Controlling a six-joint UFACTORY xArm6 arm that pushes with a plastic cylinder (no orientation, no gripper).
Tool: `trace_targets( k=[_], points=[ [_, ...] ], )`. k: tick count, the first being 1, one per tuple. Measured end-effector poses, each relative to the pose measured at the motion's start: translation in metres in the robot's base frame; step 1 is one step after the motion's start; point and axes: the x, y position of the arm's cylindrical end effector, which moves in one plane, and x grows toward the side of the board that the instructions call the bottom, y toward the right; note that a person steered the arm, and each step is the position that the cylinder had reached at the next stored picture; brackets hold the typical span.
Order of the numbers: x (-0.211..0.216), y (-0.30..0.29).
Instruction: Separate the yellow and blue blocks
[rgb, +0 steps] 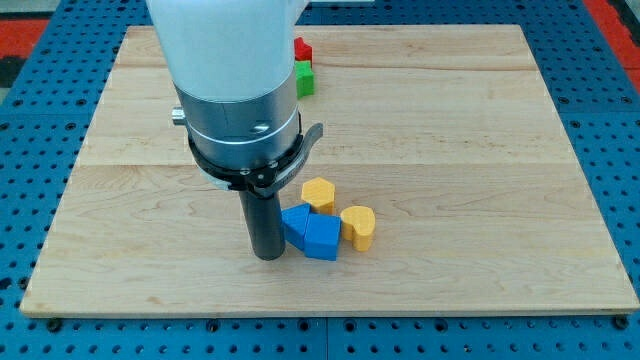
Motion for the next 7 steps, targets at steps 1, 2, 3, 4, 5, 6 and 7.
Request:
trace_targets(
  k=[1, 2, 3, 4, 5, 6, 7],
  points=[
    [0.000, 0.000],
    [0.000, -0.002],
    [-0.021, -0.021],
    [-0.051, -0.030],
    [-0.080, -0.030],
    [-0.058, -0.007],
    [-0.027, -0.006]
  ],
)
